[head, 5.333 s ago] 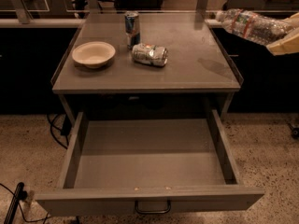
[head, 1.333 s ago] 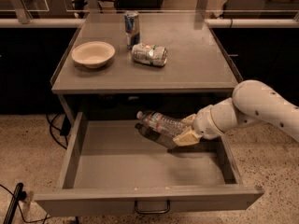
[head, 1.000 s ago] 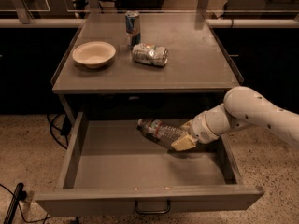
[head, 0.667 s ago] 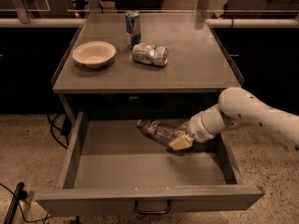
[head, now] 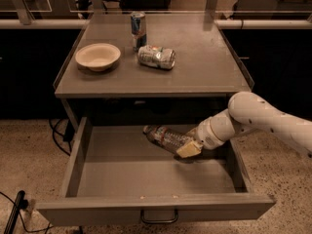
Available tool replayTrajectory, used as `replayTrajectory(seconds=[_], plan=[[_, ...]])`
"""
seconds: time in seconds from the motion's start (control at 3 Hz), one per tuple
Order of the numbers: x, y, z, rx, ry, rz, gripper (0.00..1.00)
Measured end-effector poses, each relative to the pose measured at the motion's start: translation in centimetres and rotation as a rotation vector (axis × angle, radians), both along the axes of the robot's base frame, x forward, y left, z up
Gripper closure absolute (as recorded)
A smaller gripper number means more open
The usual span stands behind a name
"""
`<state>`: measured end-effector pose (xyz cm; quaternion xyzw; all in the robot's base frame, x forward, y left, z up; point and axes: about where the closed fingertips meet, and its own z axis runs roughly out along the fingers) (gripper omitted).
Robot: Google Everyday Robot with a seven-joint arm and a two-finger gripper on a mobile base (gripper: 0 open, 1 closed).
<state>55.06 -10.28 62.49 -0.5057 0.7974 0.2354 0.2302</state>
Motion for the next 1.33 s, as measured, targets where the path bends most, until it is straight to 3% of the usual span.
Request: replayTrajectory(seconds=[0.67,1.33], plan=[[0.0,0.01,0.0,0.0,0.0,0.0,0.04],[0.0,0.01,-0.01,0.0,0.0,0.0,0.0]])
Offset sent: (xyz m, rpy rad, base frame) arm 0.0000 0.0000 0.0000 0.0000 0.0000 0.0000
